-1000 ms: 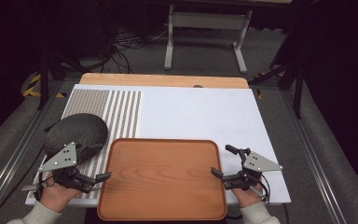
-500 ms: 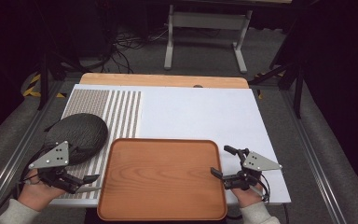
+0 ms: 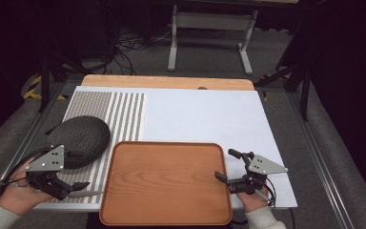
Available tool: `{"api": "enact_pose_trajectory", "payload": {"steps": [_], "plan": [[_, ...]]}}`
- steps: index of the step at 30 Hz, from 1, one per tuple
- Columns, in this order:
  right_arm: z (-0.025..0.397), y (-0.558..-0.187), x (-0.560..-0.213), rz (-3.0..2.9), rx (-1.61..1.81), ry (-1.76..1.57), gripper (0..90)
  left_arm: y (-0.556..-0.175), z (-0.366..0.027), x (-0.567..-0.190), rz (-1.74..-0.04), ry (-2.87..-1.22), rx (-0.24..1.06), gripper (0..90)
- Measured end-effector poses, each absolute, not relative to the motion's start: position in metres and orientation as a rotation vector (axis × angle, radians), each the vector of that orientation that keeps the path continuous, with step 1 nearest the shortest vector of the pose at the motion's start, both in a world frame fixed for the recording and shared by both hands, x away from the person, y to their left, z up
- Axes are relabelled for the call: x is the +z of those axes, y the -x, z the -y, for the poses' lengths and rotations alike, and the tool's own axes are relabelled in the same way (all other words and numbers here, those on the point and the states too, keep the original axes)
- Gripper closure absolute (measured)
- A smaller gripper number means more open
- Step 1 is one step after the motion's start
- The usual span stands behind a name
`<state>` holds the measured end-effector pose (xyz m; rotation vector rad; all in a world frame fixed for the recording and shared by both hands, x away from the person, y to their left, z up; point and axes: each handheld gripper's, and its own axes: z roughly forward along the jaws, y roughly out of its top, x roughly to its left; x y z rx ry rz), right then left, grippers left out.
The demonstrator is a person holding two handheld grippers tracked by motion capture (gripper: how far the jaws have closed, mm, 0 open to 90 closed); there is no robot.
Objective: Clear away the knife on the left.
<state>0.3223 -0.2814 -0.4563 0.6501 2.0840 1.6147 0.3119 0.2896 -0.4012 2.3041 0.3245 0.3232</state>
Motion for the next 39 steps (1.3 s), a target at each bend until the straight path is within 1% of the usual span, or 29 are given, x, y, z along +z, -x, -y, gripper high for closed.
{"api": "enact_pose_trajectory", "payload": {"steps": [6,11,15,23,27,33,37,39], "plan": [[0.281,-0.322,-0.456,-2.086,1.616,-0.648,6.8,-0.314,-0.294,-0.402,-0.317,-2.373,0.299,11.5],[0.281,-0.322,-0.456,-2.089,1.615,-0.648,6.8,-0.315,-0.299,-0.403,-0.304,-2.424,0.254,16.6],[0.281,-0.323,-0.457,-2.092,1.613,-0.647,6.8,-0.316,-0.301,-0.404,-0.294,-2.460,0.223,17.7],[0.280,-0.323,-0.457,-2.094,1.617,-0.643,6.8,-0.319,-0.305,-0.412,-0.288,-2.617,0.141,23.1],[0.280,-0.323,-0.457,-2.095,1.616,-0.641,6.8,-0.320,-0.305,-0.416,-0.277,-2.678,0.135,24.8],[0.280,-0.323,-0.457,-2.098,1.619,-0.641,6.8,-0.322,-0.309,-0.421,-0.246,-2.770,0.126,30.6],[0.280,-0.323,-0.457,-2.098,1.618,-0.642,6.8,-0.323,-0.309,-0.426,-0.231,-2.849,0.106,32.6],[0.280,-0.323,-0.457,-2.098,1.618,-0.642,6.8,-0.323,-0.310,-0.428,-0.223,-2.863,0.108,34.1]]}}
